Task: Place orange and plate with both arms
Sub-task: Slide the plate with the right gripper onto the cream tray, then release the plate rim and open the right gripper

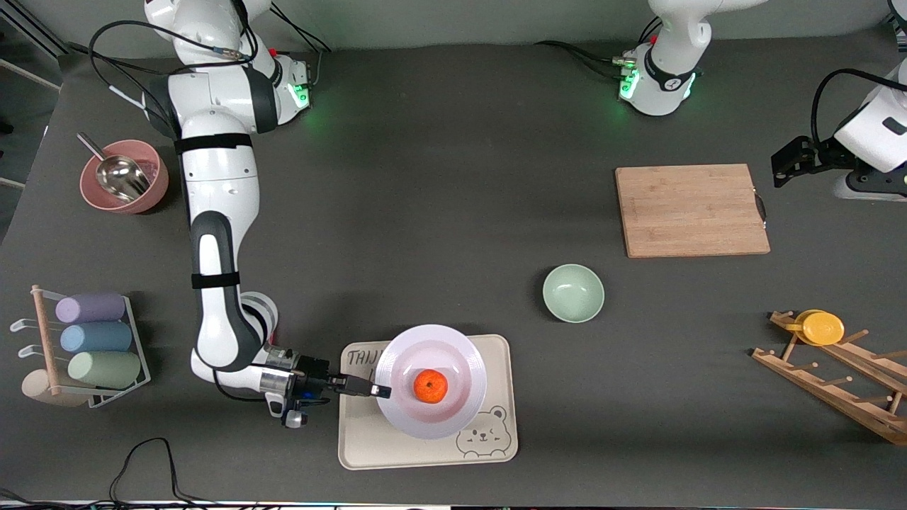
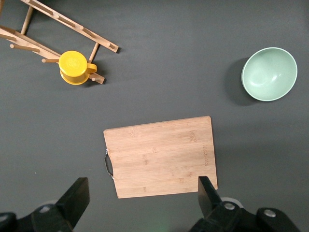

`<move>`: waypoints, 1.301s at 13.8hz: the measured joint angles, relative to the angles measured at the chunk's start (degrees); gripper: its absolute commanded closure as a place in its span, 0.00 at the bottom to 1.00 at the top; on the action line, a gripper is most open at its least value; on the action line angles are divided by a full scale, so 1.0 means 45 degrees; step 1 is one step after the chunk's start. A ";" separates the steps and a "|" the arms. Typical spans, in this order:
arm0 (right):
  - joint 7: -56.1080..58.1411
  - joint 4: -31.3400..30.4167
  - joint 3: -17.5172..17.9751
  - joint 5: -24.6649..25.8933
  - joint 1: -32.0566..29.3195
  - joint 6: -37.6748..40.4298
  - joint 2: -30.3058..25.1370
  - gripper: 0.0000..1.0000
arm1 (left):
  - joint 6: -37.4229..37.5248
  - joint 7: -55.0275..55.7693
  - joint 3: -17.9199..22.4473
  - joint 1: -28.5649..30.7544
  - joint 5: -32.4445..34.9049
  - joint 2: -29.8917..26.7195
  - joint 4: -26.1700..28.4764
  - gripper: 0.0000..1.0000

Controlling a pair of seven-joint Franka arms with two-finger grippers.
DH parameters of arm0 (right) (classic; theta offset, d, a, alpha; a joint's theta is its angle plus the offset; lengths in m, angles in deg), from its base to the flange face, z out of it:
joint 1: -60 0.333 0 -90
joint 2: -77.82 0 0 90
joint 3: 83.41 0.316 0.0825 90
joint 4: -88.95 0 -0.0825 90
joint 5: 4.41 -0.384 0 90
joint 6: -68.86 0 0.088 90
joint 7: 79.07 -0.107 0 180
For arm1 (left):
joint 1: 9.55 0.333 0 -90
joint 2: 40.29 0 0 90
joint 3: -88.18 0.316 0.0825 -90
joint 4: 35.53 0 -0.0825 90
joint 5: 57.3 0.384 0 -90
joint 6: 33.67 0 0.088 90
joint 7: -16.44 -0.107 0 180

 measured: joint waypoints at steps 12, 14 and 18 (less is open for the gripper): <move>0.1326 0.0097 0.0350 -0.0004 -0.0014 -0.0525 0.0703 0.94 | 0.0011 0.0005 0.0253 0.0007 -0.0544 0.0019 0.0016 0.00; 0.1326 0.0098 0.0351 -0.0005 -0.0027 -0.0534 0.0713 0.62 | 0.0009 0.0002 0.0253 0.0007 -0.0523 0.0021 0.0016 0.00; 0.1326 0.0098 0.0355 -0.0006 -0.0030 -0.0534 0.0713 0.35 | 0.0004 -0.0012 0.0252 0.0007 -0.0516 0.0021 0.0016 0.00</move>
